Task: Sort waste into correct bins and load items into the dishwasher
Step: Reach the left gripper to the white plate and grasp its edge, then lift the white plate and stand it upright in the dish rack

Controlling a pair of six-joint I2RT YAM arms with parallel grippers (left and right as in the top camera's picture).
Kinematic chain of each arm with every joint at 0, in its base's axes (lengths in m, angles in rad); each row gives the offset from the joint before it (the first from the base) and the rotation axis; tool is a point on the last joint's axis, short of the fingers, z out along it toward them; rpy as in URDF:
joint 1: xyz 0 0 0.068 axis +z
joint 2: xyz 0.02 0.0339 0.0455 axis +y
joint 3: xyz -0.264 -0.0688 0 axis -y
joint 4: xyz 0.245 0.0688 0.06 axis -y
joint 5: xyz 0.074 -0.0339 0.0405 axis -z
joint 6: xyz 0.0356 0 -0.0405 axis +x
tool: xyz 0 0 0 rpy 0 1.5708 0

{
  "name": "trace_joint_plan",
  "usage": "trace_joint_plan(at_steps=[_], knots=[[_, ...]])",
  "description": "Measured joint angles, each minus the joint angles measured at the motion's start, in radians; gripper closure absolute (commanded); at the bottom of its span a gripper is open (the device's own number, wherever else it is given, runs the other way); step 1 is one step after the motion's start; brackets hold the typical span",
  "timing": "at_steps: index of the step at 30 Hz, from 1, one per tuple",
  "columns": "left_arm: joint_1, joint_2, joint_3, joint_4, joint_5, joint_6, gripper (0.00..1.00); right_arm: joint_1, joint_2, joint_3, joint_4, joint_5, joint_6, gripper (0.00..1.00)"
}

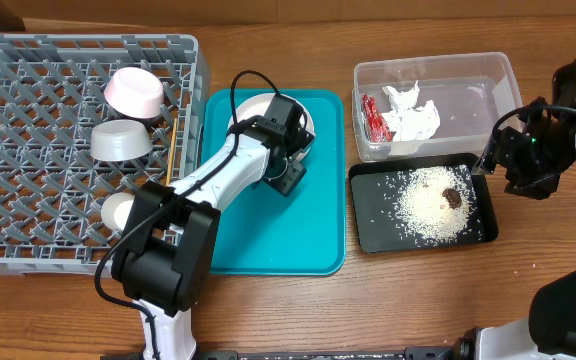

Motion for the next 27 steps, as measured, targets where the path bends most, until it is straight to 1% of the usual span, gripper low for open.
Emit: trace_joint_plan(at_steps=[1, 2, 6, 10, 12, 14, 16, 23, 27], knots=[[0.0, 0.0, 0.0, -0.011, 0.0, -0.003, 0.55, 0.0, 0.0, 0.0, 0.0, 0.0, 0.0, 0.34], [0.0, 0.0, 0.0, -0.024, 0.003, -0.011, 0.62, 0.0, 0.0, 0.0, 0.0, 0.0, 0.0, 0.34], [-0.002, 0.0, 0.0, -0.049, 0.034, -0.027, 0.78, 0.0, 0.0, 0.0, 0.001, 0.0, 0.0, 0.34], [-0.011, 0.0, 0.0, -0.049, 0.061, -0.028, 0.83, 0.0, 0.0, 0.0, 0.002, 0.0, 0.0, 0.34], [-0.016, 0.0, 0.0, -0.049, 0.067, -0.029, 0.89, 0.0, 0.0, 0.0, 0.003, 0.0, 0.0, 0.34], [-0.018, 0.0, 0.001, -0.048, 0.07, -0.027, 0.92, 0.0, 0.0, 0.0, 0.003, 0.0, 0.0, 0.34], [-0.019, 0.0, 0.002, -0.045, 0.072, -0.027, 0.96, 0.0, 0.0, 0.0, 0.002, 0.0, 0.0, 0.34], [-0.019, 0.0, 0.013, -0.055, 0.069, -0.033, 0.96, 0.0, 0.0, 0.0, -0.002, 0.0, 0.0, 0.34], [-0.019, -0.001, 0.059, -0.109, 0.06, -0.058, 0.96, 0.0, 0.0, 0.0, -0.002, 0.0, 0.0, 0.34]])
